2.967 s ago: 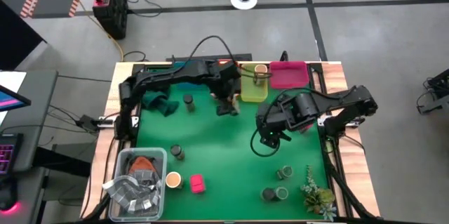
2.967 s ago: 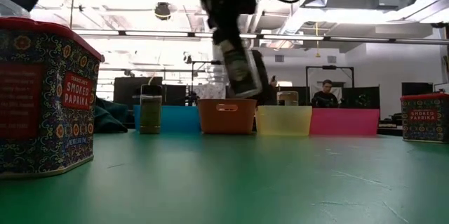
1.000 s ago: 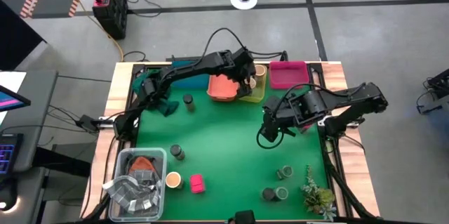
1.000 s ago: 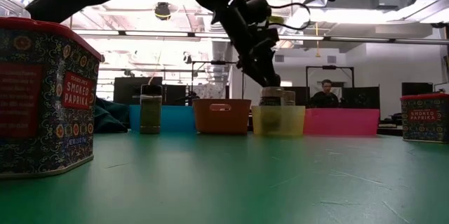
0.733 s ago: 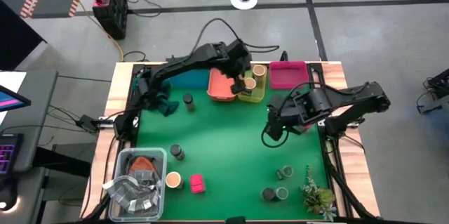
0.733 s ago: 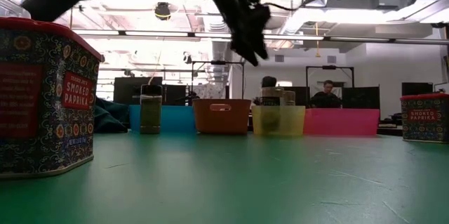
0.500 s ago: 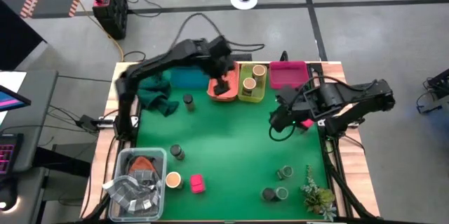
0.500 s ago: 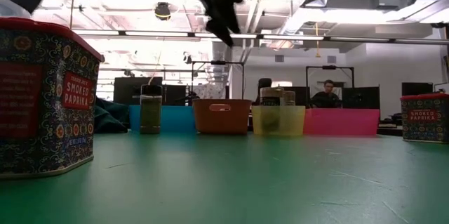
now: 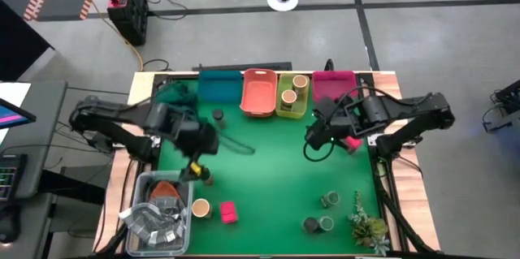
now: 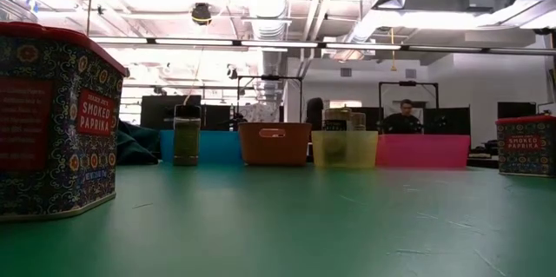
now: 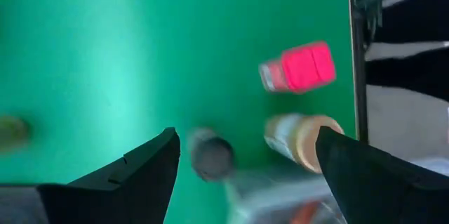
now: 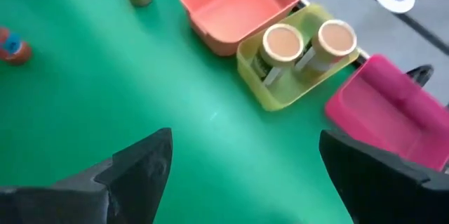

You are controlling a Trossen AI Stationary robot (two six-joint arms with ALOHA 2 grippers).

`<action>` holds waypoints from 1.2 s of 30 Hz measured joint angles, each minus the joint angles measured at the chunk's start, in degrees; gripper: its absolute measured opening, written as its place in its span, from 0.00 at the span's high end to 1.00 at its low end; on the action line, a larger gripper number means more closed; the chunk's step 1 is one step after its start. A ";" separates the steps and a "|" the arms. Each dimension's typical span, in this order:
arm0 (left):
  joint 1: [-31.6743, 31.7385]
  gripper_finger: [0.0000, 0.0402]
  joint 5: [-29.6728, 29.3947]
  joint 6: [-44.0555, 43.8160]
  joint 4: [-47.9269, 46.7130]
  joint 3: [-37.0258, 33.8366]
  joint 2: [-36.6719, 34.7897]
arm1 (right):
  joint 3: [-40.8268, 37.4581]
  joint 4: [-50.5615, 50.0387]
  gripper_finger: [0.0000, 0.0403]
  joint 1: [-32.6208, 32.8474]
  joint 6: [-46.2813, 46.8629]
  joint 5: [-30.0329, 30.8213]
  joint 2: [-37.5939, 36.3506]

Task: Sort spices by type
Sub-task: Put the yellow seasoning bottle into the yellow bin

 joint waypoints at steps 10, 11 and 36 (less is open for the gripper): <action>-11.25 0.21 1.23 -10.36 -3.08 4.50 9.57 | 0.00 2.23 0.04 -5.24 -8.14 -2.14 -0.20; -11.58 0.21 1.15 -10.31 -2.97 5.06 10.47 | 0.00 2.49 0.04 -5.39 -9.07 -2.16 -0.20; -20.49 0.21 -1.48 -22.30 -7.36 14.27 26.85 | 0.00 7.72 0.04 -0.11 -15.60 -1.42 -0.20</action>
